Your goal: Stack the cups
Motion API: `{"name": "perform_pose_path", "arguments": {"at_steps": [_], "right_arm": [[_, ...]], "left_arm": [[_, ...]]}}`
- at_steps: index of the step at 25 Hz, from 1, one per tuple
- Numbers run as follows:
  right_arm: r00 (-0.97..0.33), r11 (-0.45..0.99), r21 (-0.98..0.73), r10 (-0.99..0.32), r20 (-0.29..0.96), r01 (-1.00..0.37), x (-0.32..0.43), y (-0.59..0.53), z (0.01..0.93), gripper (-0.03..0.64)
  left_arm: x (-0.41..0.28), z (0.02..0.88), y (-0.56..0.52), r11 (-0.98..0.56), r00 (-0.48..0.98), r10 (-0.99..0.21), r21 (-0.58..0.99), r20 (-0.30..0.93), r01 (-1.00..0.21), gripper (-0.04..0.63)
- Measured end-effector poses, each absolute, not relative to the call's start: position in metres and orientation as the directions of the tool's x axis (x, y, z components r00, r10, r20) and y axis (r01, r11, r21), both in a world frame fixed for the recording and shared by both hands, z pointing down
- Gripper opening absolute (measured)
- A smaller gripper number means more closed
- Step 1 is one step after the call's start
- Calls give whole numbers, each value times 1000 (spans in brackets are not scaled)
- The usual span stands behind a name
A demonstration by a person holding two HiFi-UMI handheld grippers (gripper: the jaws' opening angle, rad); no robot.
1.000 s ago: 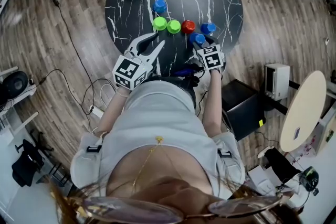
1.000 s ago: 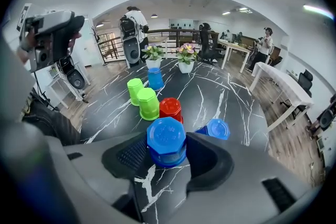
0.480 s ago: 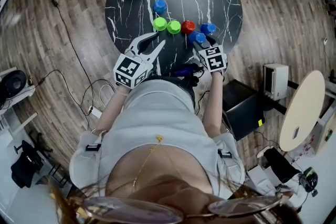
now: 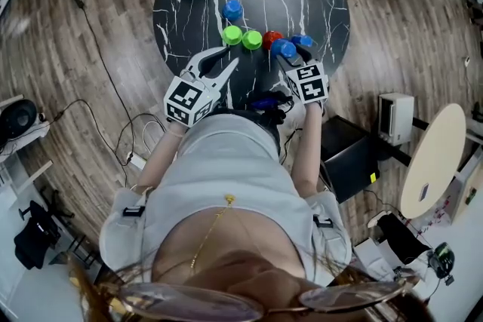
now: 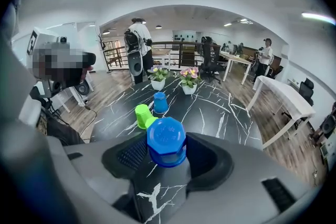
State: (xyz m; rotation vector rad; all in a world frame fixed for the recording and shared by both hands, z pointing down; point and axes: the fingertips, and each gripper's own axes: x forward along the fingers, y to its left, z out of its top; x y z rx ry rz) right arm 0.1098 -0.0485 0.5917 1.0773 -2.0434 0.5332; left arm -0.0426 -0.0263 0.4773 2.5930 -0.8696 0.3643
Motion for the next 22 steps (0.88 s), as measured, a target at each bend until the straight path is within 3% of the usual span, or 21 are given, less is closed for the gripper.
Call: {"name": "perform_pose_path", "arguments": {"at_steps": [22], "right_arm": [[-392, 614, -9, -492, 778, -789, 74, -78, 601, 238]], "left_arm": [[-71, 483, -28, -695, 742, -554, 281, 378, -662, 107]]}}
